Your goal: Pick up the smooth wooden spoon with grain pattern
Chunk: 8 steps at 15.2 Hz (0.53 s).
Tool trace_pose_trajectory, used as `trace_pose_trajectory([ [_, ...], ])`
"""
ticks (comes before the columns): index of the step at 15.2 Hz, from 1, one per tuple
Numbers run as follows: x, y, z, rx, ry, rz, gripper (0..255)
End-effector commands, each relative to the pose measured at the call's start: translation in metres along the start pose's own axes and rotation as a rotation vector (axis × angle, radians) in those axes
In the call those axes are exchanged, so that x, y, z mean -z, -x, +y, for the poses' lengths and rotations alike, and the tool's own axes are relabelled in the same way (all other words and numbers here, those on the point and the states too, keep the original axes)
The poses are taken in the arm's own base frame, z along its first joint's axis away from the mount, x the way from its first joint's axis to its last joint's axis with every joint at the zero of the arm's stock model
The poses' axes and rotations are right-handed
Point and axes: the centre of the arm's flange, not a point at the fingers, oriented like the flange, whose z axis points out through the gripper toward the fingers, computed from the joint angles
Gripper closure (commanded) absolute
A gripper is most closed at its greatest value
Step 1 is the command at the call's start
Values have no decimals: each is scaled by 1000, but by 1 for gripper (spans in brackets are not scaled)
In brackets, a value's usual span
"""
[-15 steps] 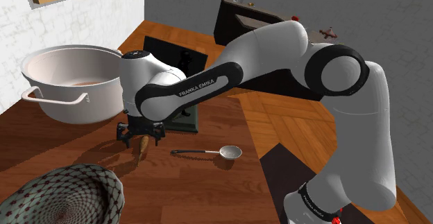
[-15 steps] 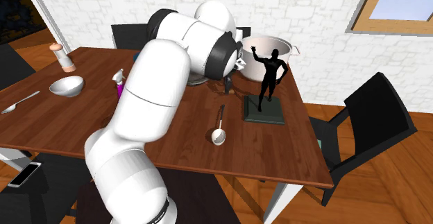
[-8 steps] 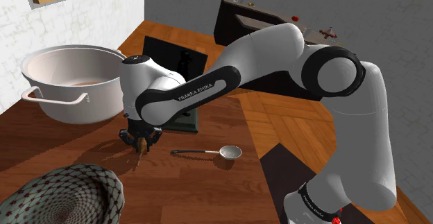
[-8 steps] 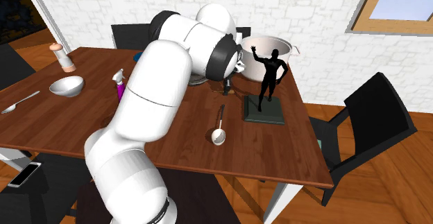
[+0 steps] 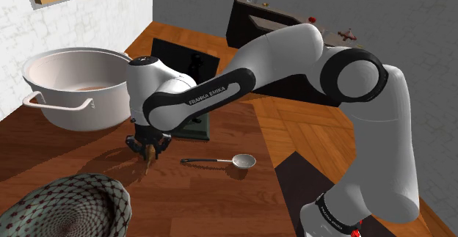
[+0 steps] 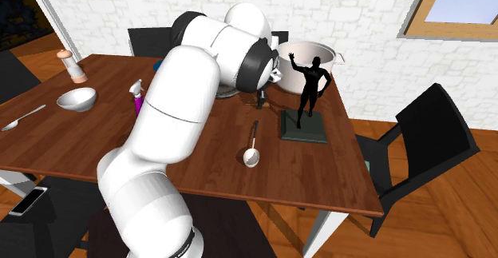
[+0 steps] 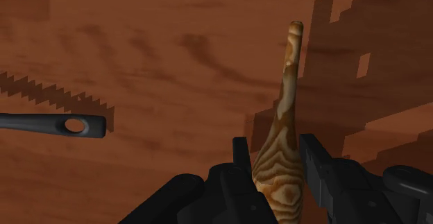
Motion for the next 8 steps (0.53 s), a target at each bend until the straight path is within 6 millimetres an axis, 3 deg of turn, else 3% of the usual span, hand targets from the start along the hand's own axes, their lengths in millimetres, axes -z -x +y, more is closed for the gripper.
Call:
trace_pose_trajectory([
  [1,10,1,1,0,0,0,255],
  [8,46,4,3,0,0,0,255],
])
